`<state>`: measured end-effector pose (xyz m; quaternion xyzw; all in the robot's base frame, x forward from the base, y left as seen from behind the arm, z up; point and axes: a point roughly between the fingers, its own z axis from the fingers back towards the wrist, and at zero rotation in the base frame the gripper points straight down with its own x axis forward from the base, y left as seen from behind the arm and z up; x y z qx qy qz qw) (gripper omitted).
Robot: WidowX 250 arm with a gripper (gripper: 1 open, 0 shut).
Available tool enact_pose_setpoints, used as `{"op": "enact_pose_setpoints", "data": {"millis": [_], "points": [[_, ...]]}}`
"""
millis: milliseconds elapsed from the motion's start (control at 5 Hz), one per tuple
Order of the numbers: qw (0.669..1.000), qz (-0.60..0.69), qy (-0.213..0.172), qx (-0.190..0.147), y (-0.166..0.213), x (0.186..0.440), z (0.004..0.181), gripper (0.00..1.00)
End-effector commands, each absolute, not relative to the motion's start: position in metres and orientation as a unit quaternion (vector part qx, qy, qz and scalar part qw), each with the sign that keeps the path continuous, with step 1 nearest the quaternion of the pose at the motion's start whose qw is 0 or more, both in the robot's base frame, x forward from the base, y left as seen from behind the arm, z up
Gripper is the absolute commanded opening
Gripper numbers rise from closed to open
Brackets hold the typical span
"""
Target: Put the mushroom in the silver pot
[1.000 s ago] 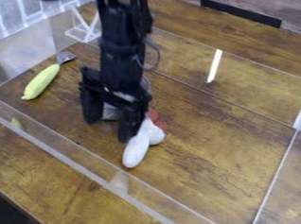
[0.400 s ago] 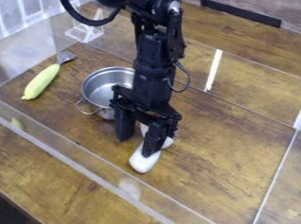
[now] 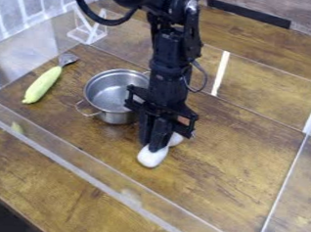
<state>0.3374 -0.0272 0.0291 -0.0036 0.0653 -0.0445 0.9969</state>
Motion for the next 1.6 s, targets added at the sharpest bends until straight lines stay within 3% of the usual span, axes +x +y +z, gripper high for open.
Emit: {"op": "enact_pose_setpoints", "data": {"millis": [0, 200, 400, 600, 800, 1000, 1200, 1400], "points": [[0.999, -0.019, 0.045, -0.002, -0.02, 0.342, 0.041, 1.0], [0.999, 0.006, 0.048, -0.002, -0.012, 0.337, 0.047, 1.0], [0.998, 0.031, 0.048, -0.005, -0.007, 0.335, 0.051, 0.0], [0.998, 0.034, 0.05, -0.005, -0.008, 0.337, 0.048, 0.0], [0.998, 0.029, 0.051, -0.007, -0.008, 0.337, 0.044, 1.0], [0.999, -0.008, 0.053, -0.008, -0.015, 0.341, 0.044, 1.0], [0.998, -0.03, 0.055, -0.009, -0.02, 0.345, 0.044, 0.0], [0.998, -0.018, 0.057, -0.009, -0.025, 0.35, 0.04, 0.0]]}}
